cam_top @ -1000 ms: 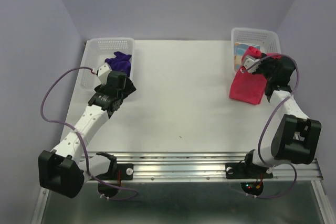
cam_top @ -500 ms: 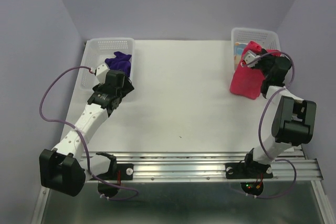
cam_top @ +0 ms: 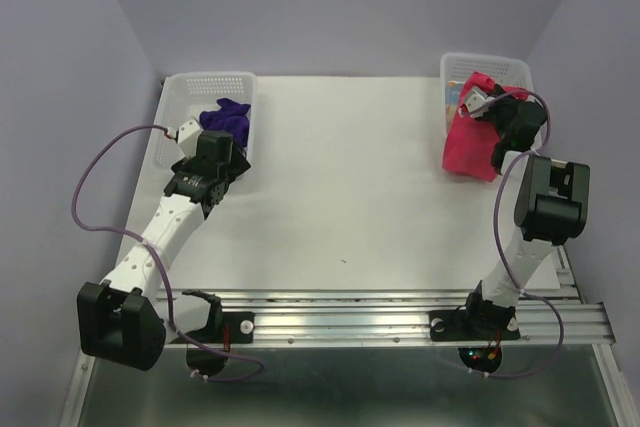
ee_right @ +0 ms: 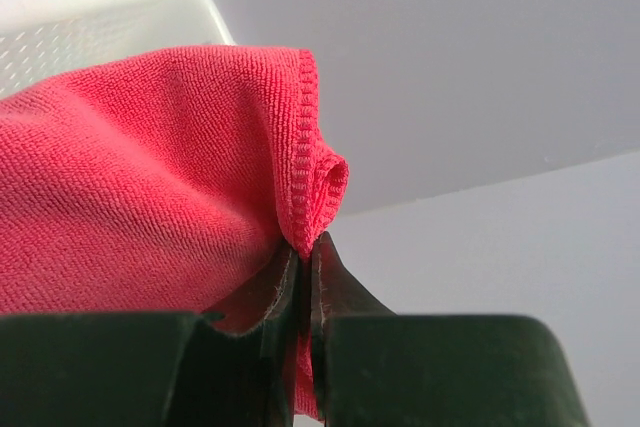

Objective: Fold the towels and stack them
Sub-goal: Neatly place the folded towel into the bin

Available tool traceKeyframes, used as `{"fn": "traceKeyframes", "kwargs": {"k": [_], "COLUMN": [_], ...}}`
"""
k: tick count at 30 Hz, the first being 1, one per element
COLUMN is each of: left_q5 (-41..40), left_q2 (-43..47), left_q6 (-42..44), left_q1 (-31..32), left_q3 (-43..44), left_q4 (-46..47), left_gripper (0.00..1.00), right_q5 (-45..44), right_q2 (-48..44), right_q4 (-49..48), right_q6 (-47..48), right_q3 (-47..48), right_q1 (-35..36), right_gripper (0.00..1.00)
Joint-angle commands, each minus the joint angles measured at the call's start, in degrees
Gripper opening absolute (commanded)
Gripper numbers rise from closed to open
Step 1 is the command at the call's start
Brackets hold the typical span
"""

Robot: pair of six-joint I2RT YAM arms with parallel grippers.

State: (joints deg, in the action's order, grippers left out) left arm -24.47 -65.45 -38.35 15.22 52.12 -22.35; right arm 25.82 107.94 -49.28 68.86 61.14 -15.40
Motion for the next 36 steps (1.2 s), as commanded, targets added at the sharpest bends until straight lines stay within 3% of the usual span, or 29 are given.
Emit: {"fn": "traceKeyframes", "kwargs": {"k": [1, 15, 36], "left_q5": [-1.7, -2.8, -3.1], "left_q2": [-0.3, -3.6, -7.6], "left_q6": [1.1, 0.9, 2.7], "left_q1": [-0.7, -2.1, -3.8], "left_q3": [3.3, 4.8, 9.1], "left_q4": [0.1, -1.0, -1.8], "left_gripper": [0.99, 0.99, 0.99], "right_q5": [2.5, 5.3, 5.1], "right_q2": [2.6, 12.7, 21.3], "right_q4": [-8.3, -8.2, -12.0], "right_q6": [-2.3, -3.6, -3.3], "right_q3": [5.2, 14.9, 21.1], "right_q1": [-0.2, -0.3, -0.3], "right_gripper": [0.03, 0.04, 0.04]}}
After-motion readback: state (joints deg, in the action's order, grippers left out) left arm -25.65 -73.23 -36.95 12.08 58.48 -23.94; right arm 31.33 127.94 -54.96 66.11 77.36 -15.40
